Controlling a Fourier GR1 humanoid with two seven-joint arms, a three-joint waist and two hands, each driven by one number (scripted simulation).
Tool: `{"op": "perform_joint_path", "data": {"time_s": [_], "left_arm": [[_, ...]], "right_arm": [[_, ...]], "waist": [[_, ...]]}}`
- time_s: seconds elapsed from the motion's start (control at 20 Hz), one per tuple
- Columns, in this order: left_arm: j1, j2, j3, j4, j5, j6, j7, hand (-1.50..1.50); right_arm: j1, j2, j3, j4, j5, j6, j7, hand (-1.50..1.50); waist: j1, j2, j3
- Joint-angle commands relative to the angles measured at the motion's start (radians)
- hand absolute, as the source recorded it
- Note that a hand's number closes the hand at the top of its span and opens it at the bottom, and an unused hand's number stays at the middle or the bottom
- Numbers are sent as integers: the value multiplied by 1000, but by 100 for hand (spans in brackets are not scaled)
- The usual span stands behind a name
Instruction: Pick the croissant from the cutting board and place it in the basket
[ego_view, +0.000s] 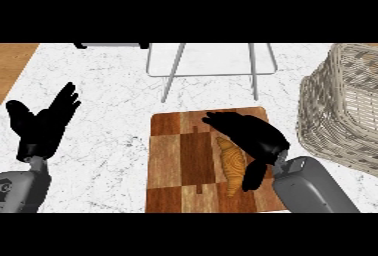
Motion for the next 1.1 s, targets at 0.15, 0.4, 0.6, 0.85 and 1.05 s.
{"op": "perform_joint_path", "data": {"time_s": [0.15,0.4,0.6,0.85,1.05], "left_arm": [[2,-26,23,27,-41,-40,-27,0],[3,-35,52,-18,-42,-57,20,0],[-37,-62,45,14,-92,-13,7,0],[-29,-83,64,60,-102,-41,-42,0],[-28,-60,105,73,-84,-82,-53,0]], "right_arm": [[12,-9,-37,53,88,41,-88,-150],[1,51,-75,37,115,66,-95,-150],[21,37,-106,47,75,110,-153,-150],[57,55,-81,65,135,88,-219,-150],[161,30,-54,-52,186,81,-210,-150]], "waist": [[-3,-1,0],[-3,-1,0],[-5,0,0],[-4,0,0],[-8,-1,0]]}}
